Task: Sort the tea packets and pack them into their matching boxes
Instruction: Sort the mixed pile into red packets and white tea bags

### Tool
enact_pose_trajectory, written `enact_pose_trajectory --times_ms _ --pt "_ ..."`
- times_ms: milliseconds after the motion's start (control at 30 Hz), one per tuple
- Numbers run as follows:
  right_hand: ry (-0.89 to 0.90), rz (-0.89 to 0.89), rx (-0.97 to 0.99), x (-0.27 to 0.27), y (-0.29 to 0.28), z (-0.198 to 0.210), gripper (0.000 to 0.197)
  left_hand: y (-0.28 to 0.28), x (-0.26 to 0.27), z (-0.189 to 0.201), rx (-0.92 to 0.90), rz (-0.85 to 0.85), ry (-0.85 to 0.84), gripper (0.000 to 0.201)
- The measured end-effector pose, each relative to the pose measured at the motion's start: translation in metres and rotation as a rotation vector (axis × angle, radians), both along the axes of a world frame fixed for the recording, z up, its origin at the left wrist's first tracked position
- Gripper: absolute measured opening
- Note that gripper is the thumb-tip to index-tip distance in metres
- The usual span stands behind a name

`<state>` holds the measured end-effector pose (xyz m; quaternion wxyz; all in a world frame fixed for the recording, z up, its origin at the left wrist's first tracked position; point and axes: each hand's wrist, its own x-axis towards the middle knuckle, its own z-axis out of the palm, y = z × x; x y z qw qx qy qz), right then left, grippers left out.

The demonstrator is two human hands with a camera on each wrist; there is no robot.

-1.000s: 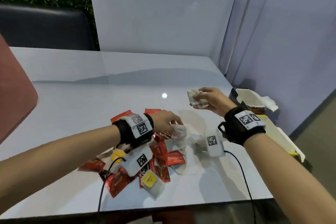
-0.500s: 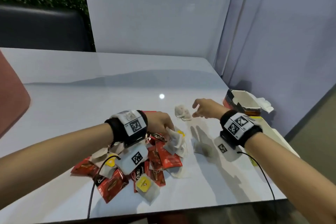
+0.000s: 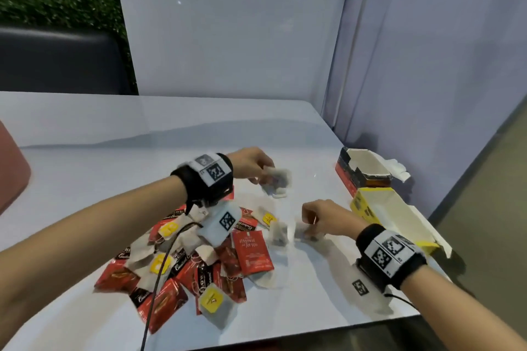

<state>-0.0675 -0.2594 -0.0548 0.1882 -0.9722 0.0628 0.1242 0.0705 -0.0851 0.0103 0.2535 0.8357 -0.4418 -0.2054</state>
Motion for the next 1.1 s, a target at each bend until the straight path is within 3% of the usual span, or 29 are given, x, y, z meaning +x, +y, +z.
enact_pose_trajectory --times_ms 100,233,333,433,500,567,633,733,900,1033,1100 --pt "-0.125 -0.17 0.372 -0.002 -0.008 0.008 0.017 -0.013 0.03 -0.002 -0.102 0.132 0.197 0.008" --pt "-0.16 -0.247 0.634 -0.001 -0.012 0.017 0.009 -0.035 0.056 -0.031 -0.03 0.264 0.12 0.023" --pt "-0.091 -0.217 0.551 0.004 -0.005 0.01 0.009 -0.043 0.063 -0.048 0.094 0.293 0.071 0.044" --pt "-0.069 -0.105 0.279 0.008 0.007 -0.001 0.009 -0.043 0.06 -0.052 0.168 0.207 -0.2 0.063" --pt "-0.095 -0.018 0.152 0.011 0.015 -0.006 0.01 -0.04 0.047 -0.046 0.106 0.079 -0.289 0.049" --pt "-0.095 0.048 0.076 0.015 0.022 -0.01 0.018 -0.035 0.033 -0.042 0.184 -0.08 -0.238 0.034" --pt "-0.072 0.097 -0.013 0.019 0.03 -0.014 0.023 -0.031 0.021 -0.041 0.353 -0.179 -0.147 0.033" --pt "-0.076 0.116 -0.096 0.019 0.038 -0.018 0.019 -0.031 0.008 -0.053 0.474 -0.224 -0.215 0.041" --pt "-0.154 0.037 0.083 0.01 0.033 -0.016 0.034 -0.036 0.0 -0.062 0.55 -0.252 -0.299 0.035" --pt "-0.181 -0.06 0.275 0.001 0.022 -0.003 0.025 -0.027 0.03 -0.03 0.376 -0.106 -0.283 0.031" --pt "-0.134 -0.071 0.251 0.003 0.021 -0.001 0.038 -0.024 0.049 -0.016 0.279 0.005 -0.281 0.028"
